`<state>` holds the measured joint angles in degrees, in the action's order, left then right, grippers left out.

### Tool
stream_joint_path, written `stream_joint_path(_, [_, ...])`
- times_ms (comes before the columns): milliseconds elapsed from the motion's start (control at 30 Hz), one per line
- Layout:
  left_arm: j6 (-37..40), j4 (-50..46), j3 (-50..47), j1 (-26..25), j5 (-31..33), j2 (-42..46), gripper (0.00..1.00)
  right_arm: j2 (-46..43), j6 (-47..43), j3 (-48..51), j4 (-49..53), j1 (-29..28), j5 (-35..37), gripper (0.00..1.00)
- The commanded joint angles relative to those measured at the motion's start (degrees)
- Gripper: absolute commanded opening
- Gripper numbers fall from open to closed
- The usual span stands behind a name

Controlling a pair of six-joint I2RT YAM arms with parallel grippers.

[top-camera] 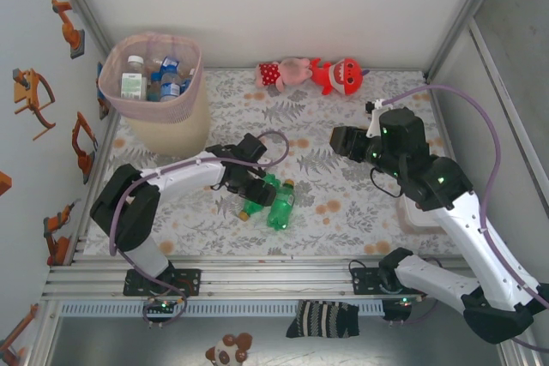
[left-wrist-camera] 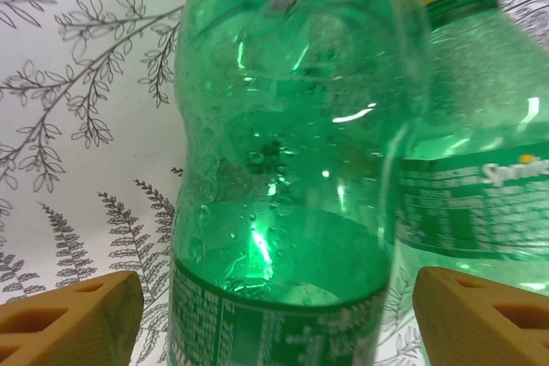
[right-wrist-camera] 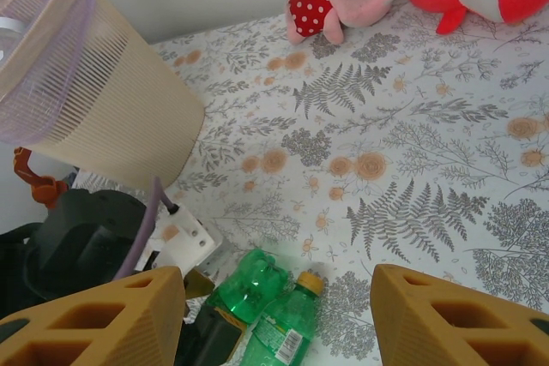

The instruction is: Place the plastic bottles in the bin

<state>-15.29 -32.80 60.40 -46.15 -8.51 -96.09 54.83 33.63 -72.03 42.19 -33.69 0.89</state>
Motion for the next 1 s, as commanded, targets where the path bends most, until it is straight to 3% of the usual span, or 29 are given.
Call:
stream_joint_path(0, [-1.3,1.7,-0.9,-0.4,1.0,-1.2,0.82,-1.3,0.7,0.9,-0.2,-0.1,0.5,0.59])
stream_joint_path(567, [-2.3,3.5,-2.2,-0.3,1.6,-1.7,0.64,-1.4,-0.1,0.3,-0.8,-0.1,0.2,0.59])
stream_joint_path(967, [-2.0,0.0,-0.3,1.2,3.7,8.6,0.59,-2.1,-0.1,0.5,-0.2,-0.2,0.3,0.58])
